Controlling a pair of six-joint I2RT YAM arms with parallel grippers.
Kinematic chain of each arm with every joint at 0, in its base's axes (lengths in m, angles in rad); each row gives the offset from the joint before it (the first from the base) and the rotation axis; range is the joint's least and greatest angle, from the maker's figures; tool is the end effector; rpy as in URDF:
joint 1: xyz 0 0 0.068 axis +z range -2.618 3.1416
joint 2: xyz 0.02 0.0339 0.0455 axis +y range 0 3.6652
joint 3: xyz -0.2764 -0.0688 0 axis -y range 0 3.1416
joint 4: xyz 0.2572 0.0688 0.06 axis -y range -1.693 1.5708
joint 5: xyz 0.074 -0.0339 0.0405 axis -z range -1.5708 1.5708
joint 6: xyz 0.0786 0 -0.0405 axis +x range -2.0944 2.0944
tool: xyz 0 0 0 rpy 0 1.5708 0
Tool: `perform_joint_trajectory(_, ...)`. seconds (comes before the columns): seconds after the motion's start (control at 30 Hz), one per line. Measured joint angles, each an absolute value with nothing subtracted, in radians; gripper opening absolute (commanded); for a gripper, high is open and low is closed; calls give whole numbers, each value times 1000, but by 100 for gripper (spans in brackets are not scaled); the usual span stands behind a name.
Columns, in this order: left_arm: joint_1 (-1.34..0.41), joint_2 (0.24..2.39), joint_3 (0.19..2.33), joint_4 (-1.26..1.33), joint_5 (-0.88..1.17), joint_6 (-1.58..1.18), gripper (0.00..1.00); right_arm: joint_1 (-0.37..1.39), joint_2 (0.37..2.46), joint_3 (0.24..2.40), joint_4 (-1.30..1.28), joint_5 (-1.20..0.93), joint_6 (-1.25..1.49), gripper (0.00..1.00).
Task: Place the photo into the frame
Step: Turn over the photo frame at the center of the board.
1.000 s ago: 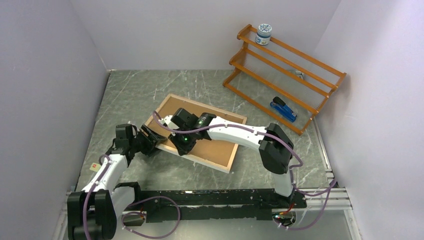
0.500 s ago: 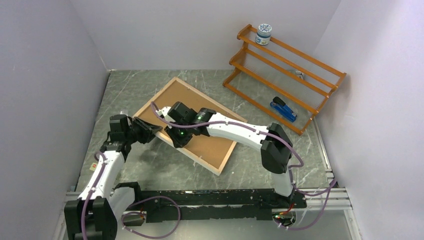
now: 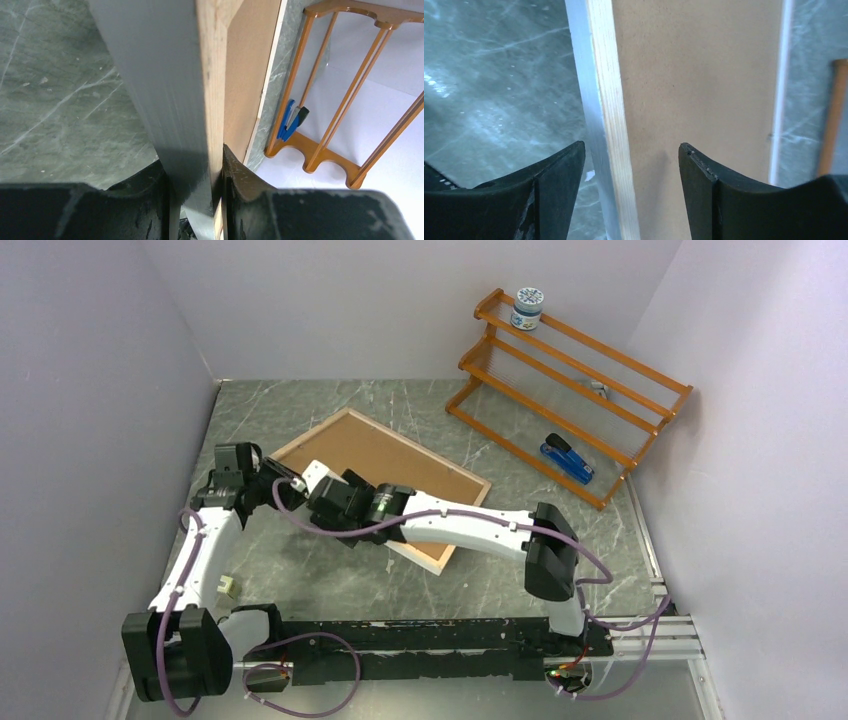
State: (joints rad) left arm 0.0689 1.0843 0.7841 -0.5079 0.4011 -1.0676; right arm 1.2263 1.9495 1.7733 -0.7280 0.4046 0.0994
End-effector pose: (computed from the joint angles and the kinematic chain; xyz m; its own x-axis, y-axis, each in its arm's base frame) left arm 0.2568 -0.0130 0.2333 -0.5280 -0.8449 -0.0859 -0.5327 0.4083 -0.7414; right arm 0.1900 0.4379 0.2694 -0.3418 -0.6826 -0.6460 -0.7528 0.6103 -0.2465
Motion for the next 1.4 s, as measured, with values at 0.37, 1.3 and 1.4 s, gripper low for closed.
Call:
perform_joint_trajectory(0.37, 76, 1120, 861, -611, 396, -1090, 3, 1338, 1953, 1773, -737, 720, -42, 54)
perform_joint_trajectory(1.3, 92, 1121, 897, -687, 393, -1105, 20, 1362, 2020, 1769, -733, 800, -181, 0)
perform_joint_trajectory(1.4, 92, 1121, 905, -698, 389, -1099, 51, 1364, 2020, 1769, -731, 802, -186, 0)
